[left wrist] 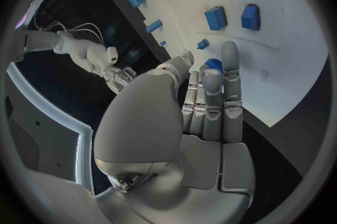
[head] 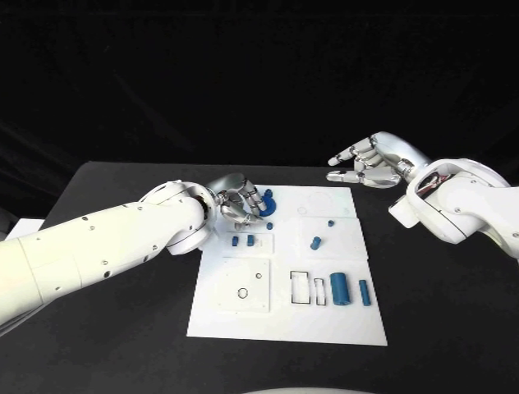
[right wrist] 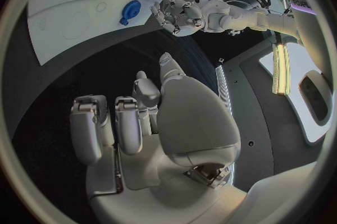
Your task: Assemble the parts on the task board
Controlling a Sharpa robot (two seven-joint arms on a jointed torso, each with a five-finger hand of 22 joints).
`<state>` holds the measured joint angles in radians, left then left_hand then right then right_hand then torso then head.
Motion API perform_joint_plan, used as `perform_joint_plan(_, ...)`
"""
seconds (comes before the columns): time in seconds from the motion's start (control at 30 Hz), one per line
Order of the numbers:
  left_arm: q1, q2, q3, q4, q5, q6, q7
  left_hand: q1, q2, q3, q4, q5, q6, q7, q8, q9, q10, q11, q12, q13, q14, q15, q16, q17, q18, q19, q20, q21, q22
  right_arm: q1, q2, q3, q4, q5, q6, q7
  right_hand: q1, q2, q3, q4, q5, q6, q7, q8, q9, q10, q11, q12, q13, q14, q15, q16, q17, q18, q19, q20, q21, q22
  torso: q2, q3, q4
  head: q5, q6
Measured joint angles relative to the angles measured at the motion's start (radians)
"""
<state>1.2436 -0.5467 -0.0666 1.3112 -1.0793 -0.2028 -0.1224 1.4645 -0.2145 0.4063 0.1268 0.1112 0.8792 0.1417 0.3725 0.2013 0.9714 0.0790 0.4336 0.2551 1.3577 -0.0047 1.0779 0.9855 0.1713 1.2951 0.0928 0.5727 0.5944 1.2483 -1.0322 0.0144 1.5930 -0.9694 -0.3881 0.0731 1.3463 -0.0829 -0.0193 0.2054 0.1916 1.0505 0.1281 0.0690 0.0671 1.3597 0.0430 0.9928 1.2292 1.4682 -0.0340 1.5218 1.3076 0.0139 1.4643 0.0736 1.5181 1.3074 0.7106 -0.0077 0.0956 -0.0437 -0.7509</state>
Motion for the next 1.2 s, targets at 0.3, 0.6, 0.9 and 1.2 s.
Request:
perform_joint_plan(0.3, -0.009, 0.057, -0.004, -0.05, -0.209, -0.008, 0.03, -0.034, -0.02, 0.012, -0.004, 0.0, 0.072, -0.012, -0.079, -0.058, 0.052, -0.006, -0.056, -0.089, 0.104, -0.004, 0.339, 0.32, -0.054, 0.165, -0.009, 0.458, 0.429, -0.001, 0.002, 0.0, -0.001, 0.0, 0.0, 0.0, 0.0, 0.0, 0.0, 0.0, 0.0, 0.0, 0.0, 0.0, 0.0, 0.0, 0.0, 0.0, 0.0, 0.0, 0.0, 0.0, 0.0, 0.0, 0.0, 0.0, 0.0, 0.0, 0.001, 0.0, -0.0012, -0.007, 0.003)
perform_joint_plan(0.6, -0.01, 0.094, -0.005, -0.076, -0.302, -0.003, 0.026, -0.036, -0.017, 0.024, -0.011, 0.0, 0.097, -0.018, -0.092, -0.07, 0.076, -0.013, -0.073, -0.114, 0.108, -0.008, 0.352, 0.323, -0.054, 0.17, -0.014, 0.539, 0.508, -0.002, 0.003, 0.0, 0.0, 0.001, 0.001, 0.0, 0.0, 0.0, -0.003, -0.003, 0.004, 0.0, 0.0, 0.0, 0.0, 0.0, 0.0, 0.0, -0.001, 0.0, 0.0, 0.0, 0.0, 0.0, 0.0, 0.0, 0.0, 0.001, 0.001, 0.0006, -0.0006, -0.012, 0.001)
perform_joint_plan(0.9, -0.011, 0.112, -0.005, -0.096, -0.343, 0.028, -0.001, -0.036, -0.017, 0.03, -0.012, 0.0, 0.104, -0.019, -0.099, -0.073, 0.079, -0.017, -0.082, -0.123, 0.111, -0.011, 0.347, 0.323, -0.054, 0.17, -0.014, 0.522, 0.486, -0.002, 0.003, 0.0, 0.001, 0.001, 0.001, 0.0, 0.0, 0.0, -0.003, -0.003, 0.004, 0.0, 0.0, 0.0, 0.0, 0.0, 0.0, 0.0, -0.001, 0.0, 0.0, 0.0, 0.0, 0.0, 0.0, 0.0, 0.0, 0.001, -0.001, 0.0011, 0.0007, -0.014, -0.001)
perform_joint_plan(1.2, -0.012, 0.127, -0.006, -0.11, -0.36, 0.073, -0.026, -0.04, -0.013, 0.032, -0.014, 0.0, 0.105, -0.017, -0.102, -0.074, 0.085, -0.015, -0.086, -0.128, 0.111, -0.011, 0.347, 0.322, -0.054, 0.17, -0.014, 0.515, 0.478, -0.002, 0.004, 0.0, 0.002, 0.001, 0.001, 0.0, 0.0, 0.0, -0.003, -0.003, 0.004, 0.0, 0.0, 0.0, 0.0, 0.0, 0.0, 0.0, -0.001, 0.0, 0.0, 0.0, 0.001, 0.0, 0.0, 0.0, 0.0, 0.001, -0.001, 0.0006, 0.0006, -0.014, -0.003)
